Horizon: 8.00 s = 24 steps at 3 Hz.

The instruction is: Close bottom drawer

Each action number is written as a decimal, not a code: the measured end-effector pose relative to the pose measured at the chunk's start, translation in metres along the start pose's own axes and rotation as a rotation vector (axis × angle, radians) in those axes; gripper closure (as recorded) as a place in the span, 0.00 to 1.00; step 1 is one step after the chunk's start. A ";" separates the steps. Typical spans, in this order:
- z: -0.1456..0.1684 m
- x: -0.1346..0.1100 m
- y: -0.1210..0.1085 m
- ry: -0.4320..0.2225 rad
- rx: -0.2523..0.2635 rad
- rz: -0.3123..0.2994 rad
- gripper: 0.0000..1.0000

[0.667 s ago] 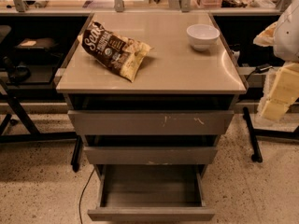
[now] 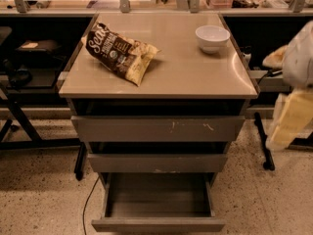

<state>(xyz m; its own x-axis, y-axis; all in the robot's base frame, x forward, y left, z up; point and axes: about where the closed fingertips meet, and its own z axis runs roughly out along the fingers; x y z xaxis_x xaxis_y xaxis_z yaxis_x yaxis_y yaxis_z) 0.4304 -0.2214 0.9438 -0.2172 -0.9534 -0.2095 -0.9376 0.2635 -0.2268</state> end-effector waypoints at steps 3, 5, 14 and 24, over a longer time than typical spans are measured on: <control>0.206 0.087 0.088 -0.091 -0.149 -0.004 0.41; 0.283 0.099 0.107 -0.154 -0.207 0.014 0.88; 0.661 0.134 0.159 -0.342 -0.250 0.194 1.00; 0.741 0.102 0.177 -0.436 -0.288 0.073 0.00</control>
Offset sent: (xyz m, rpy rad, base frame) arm -0.0561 -0.0372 -0.2768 0.1162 0.1656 0.0531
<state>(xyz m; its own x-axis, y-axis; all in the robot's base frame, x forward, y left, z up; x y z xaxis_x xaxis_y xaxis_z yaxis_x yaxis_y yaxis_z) 0.4437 -0.1628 0.1781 -0.2095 -0.7681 -0.6050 -0.9741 0.2177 0.0609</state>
